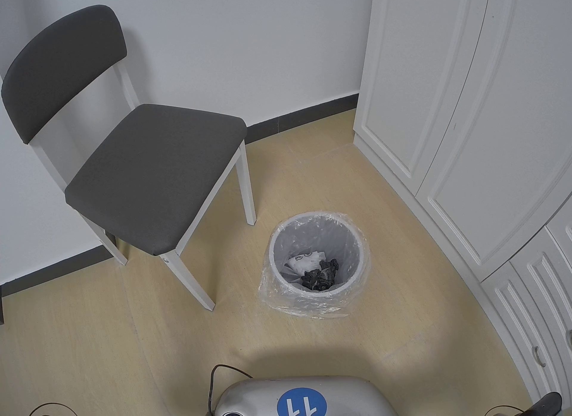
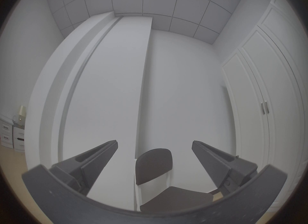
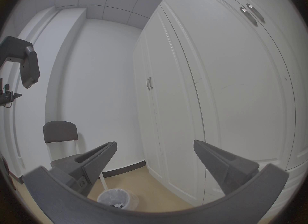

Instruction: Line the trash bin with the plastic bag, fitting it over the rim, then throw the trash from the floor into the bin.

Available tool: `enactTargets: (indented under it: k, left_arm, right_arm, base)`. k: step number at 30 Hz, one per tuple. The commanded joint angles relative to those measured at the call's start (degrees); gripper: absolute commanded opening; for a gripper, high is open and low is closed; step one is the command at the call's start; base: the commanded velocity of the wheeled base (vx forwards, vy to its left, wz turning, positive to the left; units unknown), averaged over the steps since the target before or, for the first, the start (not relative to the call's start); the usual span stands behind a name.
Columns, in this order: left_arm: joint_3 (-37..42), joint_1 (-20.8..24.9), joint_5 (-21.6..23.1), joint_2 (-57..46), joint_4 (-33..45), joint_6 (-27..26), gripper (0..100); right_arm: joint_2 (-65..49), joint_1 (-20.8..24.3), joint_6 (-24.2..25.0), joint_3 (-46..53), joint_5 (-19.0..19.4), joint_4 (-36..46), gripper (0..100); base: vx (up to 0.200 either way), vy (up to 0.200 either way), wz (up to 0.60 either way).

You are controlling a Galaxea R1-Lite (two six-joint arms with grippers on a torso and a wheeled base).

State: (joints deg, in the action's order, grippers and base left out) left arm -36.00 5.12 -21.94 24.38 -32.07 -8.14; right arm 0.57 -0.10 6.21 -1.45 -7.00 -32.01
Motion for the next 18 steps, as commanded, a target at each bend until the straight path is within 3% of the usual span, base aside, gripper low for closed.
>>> enactTargets:
  k: [1, 9, 18]
  left_arm:
    - [4.6, -1.3, 0.1, -6.7, 0.4, 1.5, 100]
    - [14.5, -0.9, 0.3, -13.7, 0.4, 1.9, 100]
    - [18.9, -3.2, 0.1, -21.2, 3.6, 5.0, 100]
  right_arm:
    - [-0.6, 0.0, -0.1, 1.4, -0.1, -0.4, 100]
    - [-0.6, 0.1, 0.0, 1.5, -0.6, -1.0, 100]
    - [-0.6, 0.0, -0.4, 1.5, -2.8, -0.3, 100]
  base:
    - [0.0, 0.0, 0.0]
    - [0.0, 0.0, 0.0]
    - [0.0, 0.0, 0.0]
